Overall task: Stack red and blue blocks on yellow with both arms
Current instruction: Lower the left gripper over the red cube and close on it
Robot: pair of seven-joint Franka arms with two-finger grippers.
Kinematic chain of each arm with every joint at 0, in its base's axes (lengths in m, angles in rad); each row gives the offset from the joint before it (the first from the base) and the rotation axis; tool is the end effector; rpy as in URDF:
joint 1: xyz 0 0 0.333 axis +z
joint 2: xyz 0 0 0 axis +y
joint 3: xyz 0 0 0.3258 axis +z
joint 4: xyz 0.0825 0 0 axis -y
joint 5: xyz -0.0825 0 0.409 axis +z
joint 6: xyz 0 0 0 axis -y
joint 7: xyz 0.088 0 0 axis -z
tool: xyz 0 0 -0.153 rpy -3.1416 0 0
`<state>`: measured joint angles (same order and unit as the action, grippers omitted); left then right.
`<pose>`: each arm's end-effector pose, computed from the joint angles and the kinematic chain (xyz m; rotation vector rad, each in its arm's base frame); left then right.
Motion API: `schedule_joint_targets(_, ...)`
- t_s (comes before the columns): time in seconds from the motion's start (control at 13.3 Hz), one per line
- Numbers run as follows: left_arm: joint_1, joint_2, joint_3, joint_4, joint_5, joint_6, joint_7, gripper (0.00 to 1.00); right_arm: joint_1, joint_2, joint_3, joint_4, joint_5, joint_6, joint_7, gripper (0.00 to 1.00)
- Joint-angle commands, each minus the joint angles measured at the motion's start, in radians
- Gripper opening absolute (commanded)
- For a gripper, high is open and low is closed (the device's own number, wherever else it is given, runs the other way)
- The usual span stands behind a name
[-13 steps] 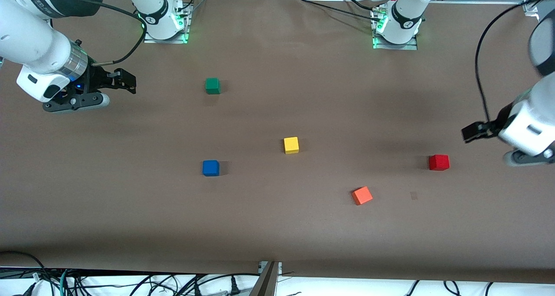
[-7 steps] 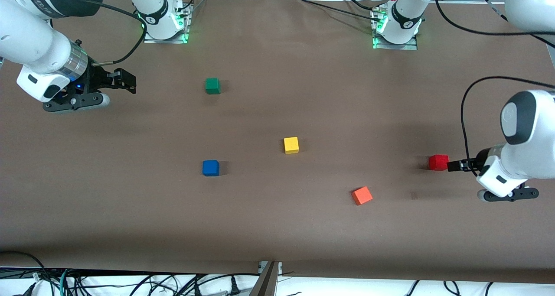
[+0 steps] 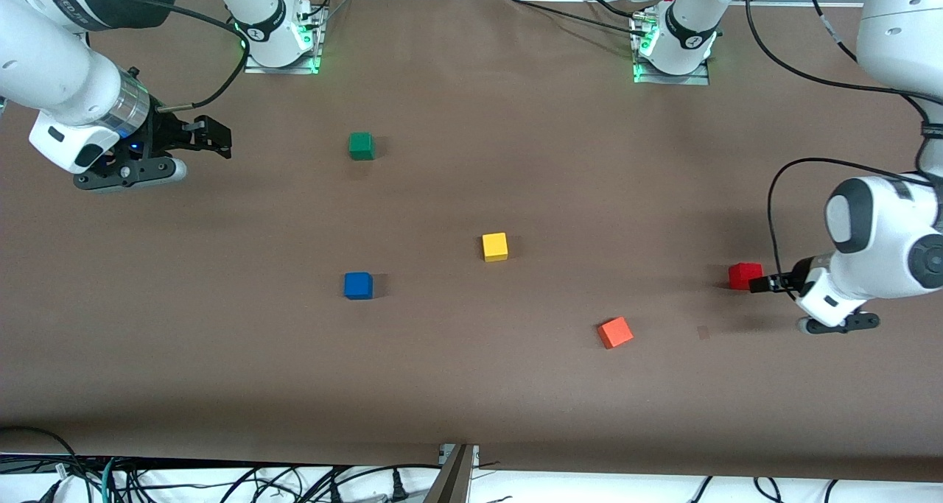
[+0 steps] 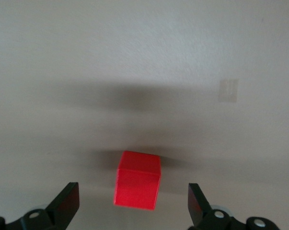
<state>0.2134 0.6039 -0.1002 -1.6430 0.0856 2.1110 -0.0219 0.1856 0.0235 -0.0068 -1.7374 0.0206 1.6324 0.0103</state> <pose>0.6847 0.0899 0.2009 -3.1244 -0.1564 0.2076 0.5653 0.1053 0.4975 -3.1162 -0.2591 0.2033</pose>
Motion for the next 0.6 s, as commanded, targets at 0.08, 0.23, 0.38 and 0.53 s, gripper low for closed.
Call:
schedule_joint_targets(0.08,0.007,-0.033,-0.007,-0.103,-0.018,0.049,0.106,1.0,0.0,-0.01,0.002,0.001,0.002,-0.013,0.016,1.0)
schedule_joint_targets(0.23,0.007,-0.038,-0.007,-0.135,-0.02,0.053,0.112,1.0,0.0,-0.01,0.002,0.001,0.002,-0.013,0.016,1.0)
schedule_joint_targets(0.38,0.007,-0.038,-0.007,-0.167,-0.018,0.114,0.161,1.0,0.0,-0.008,0.002,0.001,0.002,-0.013,0.016,1.0)
schedule_joint_targets(0.53,0.024,-0.033,-0.006,-0.175,-0.018,0.153,0.204,1.0,0.0,-0.008,0.002,0.001,0.002,-0.013,0.016,1.0)
